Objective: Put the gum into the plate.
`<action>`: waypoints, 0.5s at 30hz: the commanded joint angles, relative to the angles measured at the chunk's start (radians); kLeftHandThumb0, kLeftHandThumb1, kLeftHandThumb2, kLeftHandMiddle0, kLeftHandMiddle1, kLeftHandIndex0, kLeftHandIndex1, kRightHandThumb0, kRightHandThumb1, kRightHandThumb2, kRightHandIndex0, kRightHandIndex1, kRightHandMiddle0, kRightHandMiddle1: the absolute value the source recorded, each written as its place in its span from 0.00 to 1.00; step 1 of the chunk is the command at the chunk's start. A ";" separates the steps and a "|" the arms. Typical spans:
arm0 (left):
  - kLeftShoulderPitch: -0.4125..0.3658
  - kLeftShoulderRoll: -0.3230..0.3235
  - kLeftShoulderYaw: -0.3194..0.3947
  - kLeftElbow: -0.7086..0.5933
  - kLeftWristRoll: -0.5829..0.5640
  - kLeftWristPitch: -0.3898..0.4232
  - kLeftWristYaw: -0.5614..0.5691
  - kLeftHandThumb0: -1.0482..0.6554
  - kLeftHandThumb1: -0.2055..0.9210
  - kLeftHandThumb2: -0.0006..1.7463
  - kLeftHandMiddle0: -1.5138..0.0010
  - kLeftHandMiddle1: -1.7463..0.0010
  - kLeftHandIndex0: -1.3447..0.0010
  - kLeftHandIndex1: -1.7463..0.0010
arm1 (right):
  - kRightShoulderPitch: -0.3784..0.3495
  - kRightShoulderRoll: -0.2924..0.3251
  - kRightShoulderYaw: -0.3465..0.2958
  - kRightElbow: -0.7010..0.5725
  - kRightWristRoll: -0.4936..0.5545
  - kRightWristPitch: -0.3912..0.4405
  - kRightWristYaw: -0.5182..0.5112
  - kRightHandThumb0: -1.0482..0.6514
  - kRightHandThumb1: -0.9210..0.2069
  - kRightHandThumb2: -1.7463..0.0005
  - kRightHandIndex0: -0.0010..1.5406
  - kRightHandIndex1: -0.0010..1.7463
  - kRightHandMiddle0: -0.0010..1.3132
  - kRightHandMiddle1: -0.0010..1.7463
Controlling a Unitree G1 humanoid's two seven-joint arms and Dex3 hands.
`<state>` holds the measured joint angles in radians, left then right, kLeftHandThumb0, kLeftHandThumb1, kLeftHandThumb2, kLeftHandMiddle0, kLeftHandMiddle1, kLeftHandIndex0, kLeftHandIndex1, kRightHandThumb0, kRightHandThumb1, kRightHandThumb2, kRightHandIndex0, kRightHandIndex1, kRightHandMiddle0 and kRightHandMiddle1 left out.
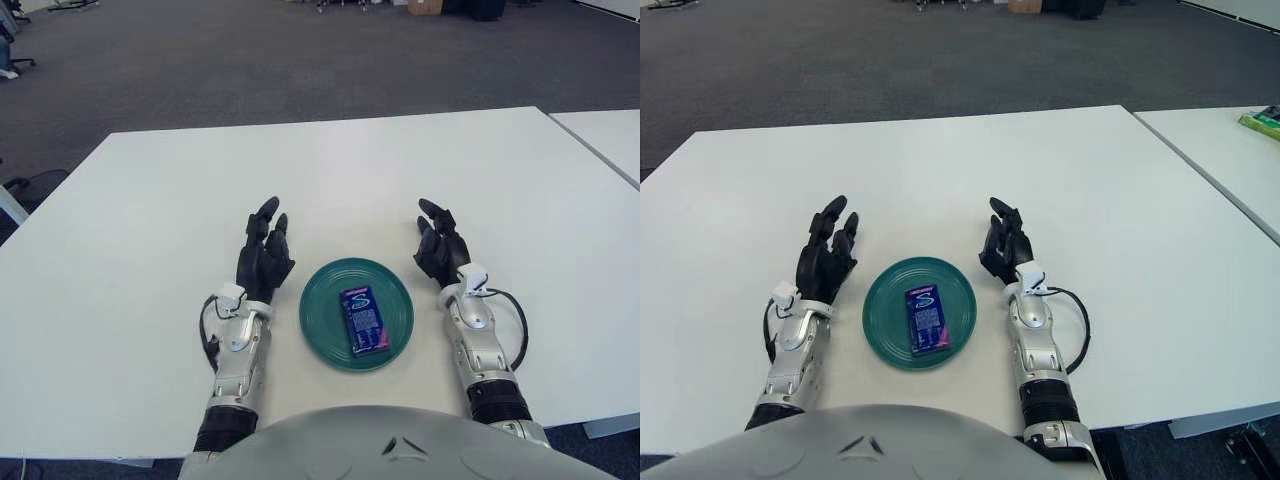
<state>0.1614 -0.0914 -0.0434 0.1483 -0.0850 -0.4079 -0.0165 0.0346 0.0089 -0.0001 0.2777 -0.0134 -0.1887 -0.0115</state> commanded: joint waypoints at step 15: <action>0.109 -0.007 -0.007 -0.078 0.246 0.091 0.181 0.14 1.00 0.55 0.88 1.00 1.00 0.74 | 0.086 0.003 0.018 0.042 -0.011 0.120 0.003 0.21 0.00 0.47 0.13 0.00 0.00 0.29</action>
<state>0.2381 -0.1014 -0.0476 0.0881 0.1406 -0.3403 0.1446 0.0394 0.0091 0.0128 0.2569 -0.0210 -0.1691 -0.0104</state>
